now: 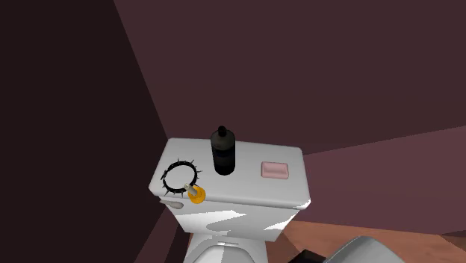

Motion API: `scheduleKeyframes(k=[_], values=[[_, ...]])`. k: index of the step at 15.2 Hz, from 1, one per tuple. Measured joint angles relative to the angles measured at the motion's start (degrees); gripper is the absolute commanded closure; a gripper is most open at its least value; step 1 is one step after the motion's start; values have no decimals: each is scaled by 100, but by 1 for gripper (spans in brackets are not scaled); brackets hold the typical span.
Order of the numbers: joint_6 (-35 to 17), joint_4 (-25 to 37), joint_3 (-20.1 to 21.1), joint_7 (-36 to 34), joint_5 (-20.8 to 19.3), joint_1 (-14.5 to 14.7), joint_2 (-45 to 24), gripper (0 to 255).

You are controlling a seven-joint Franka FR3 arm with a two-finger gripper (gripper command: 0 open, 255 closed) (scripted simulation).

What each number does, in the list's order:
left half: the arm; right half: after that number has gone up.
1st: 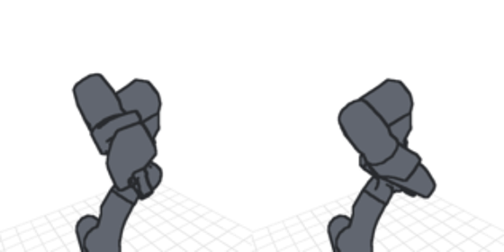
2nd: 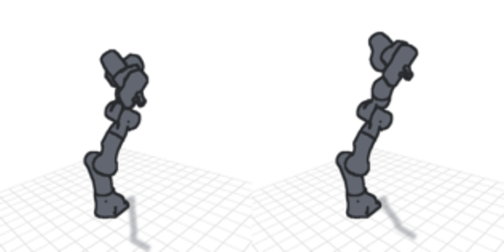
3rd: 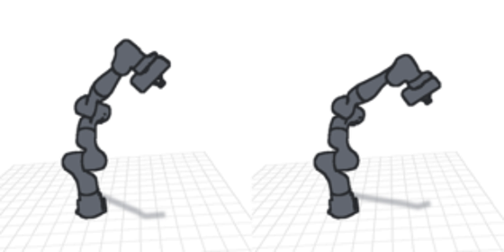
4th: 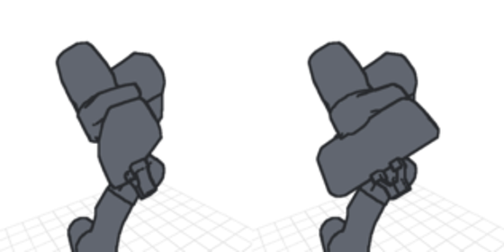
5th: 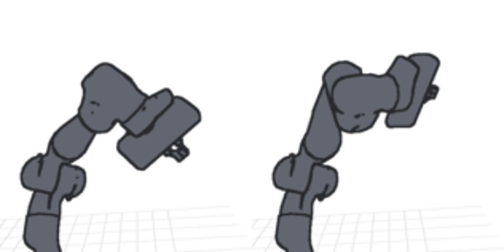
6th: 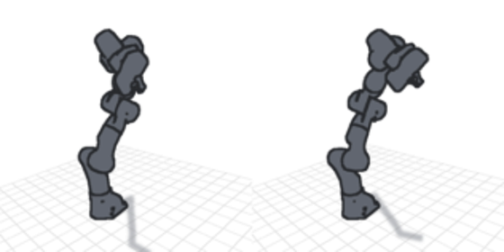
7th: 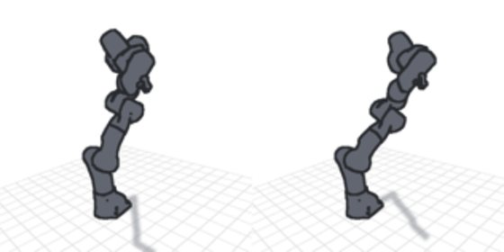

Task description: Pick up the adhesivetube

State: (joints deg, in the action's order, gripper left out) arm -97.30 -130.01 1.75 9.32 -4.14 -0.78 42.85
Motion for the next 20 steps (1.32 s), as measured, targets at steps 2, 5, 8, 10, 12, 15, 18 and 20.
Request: scheduleKeyframes(k=[2,5,8,10,12,15,18,20], values=[[-94,-60,-63,69,-26,-11,9,0],[-576,-286,-402,434,-151,-69,2,0],[-1192,-526,-796,850,-264,-121,-89,0],[-1591,-652,-1068,1137,-317,-146,-168,0],[-1998,-686,-1381,1465,-348,-155,-344,0],[-2596,-688,-1807,1915,-314,-106,-659,0],[-3201,-642,-2324,2472,-189,-2,-1036,0],[-3537,-535,-2668,2860,-29,124,-1305,0]])
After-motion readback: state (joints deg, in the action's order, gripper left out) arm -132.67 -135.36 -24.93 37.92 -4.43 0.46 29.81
